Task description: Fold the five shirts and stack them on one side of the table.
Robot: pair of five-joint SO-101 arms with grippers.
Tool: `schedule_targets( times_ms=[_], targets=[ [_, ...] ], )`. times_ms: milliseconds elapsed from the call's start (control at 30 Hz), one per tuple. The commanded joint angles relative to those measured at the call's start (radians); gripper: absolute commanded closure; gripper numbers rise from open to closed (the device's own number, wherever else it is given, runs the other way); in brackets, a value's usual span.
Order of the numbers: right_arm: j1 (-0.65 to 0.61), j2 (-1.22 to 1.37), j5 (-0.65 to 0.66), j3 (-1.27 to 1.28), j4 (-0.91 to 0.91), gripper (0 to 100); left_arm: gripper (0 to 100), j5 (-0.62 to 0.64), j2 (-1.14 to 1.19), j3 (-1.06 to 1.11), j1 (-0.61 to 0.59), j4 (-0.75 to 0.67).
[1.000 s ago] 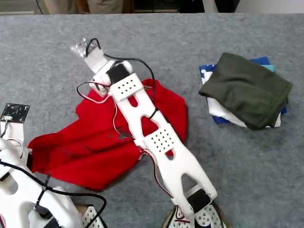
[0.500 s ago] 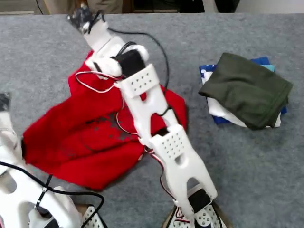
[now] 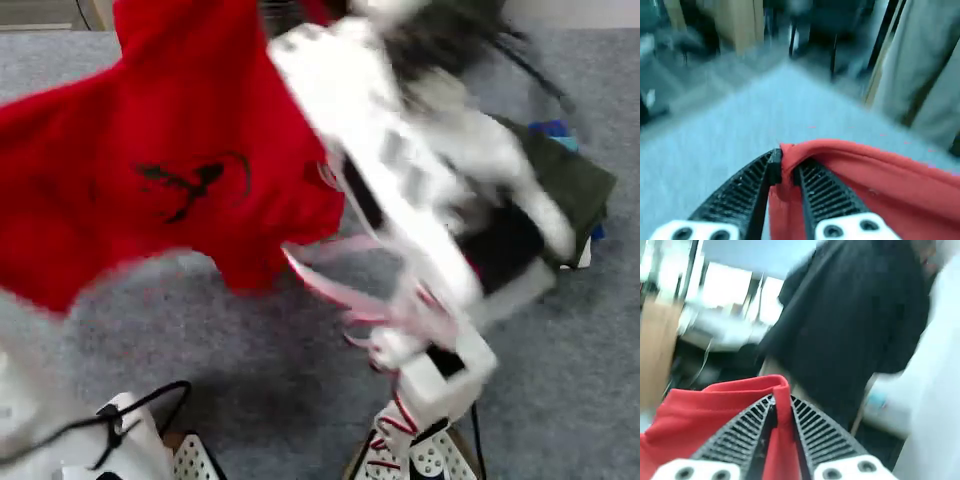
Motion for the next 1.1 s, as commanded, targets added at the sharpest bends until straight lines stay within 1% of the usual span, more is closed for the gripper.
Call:
schedule_targets(
  times_ms=[0, 67, 100, 233, 333, 400, 433, 567, 700, 767, 833, 900, 967, 1033, 1067],
  targets=[
    [0.048, -0.148, -0.003, 0.056, -0.035, 99.7, 98, 0.005, -0.015, -0.146, 0.008, -0.002],
    [0.074, -0.213, -0.003, 0.127, -0.029, 99.7, 98, -0.002, -0.015, -0.193, 0.006, 0.031],
    [0.082, -0.245, -0.003, 0.162, -0.029, 99.7, 98, -0.026, -0.015, -0.215, 0.003, 0.06],
    [0.087, -0.377, -0.002, 0.308, -0.029, 99.7, 98, -0.204, -0.015, -0.308, 0.008, 0.259],
    [0.087, -0.469, -0.002, 0.409, -0.029, 99.7, 98, -0.313, -0.015, -0.377, 0.008, 0.397],
    [0.087, -0.526, -0.002, 0.47, -0.029, 99.7, 98, -0.376, -0.015, -0.408, 0.005, 0.459],
    [0.087, -0.553, -0.002, 0.501, -0.029, 99.7, 98, -0.396, -0.015, -0.414, 0.0, 0.466],
    [0.084, -0.634, -0.002, 0.613, -0.029, 99.7, 98, -0.433, -0.036, -0.399, -0.025, 0.466],
    [0.085, -0.647, 0.002, 0.72, -0.04, 99.7, 98, -0.433, -0.093, -0.298, -0.04, 0.465],
    [0.085, -0.633, 0.002, 0.796, -0.077, 99.7, 98, -0.433, -0.108, -0.227, -0.029, 0.465],
    [0.085, -0.611, 0.002, 0.877, -0.144, 99.7, 98, -0.433, -0.111, -0.15, 0.015, 0.45],
    [0.085, -0.579, 0.002, 0.969, -0.238, 99.7, 98, -0.43, -0.113, -0.057, 0.058, 0.393],
    [0.085, -0.533, 0.002, 1.07, -0.351, 99.7, 98, -0.425, -0.113, 0.06, 0.077, 0.293],
    [0.085, -0.472, 0.002, 1.171, -0.483, 99.7, 98, -0.42, -0.111, 0.216, 0.081, 0.141],
    [0.085, -0.438, 0.002, 1.211, -0.551, 99.7, 98, -0.399, -0.111, 0.307, 0.083, 0.031]
  ],
)
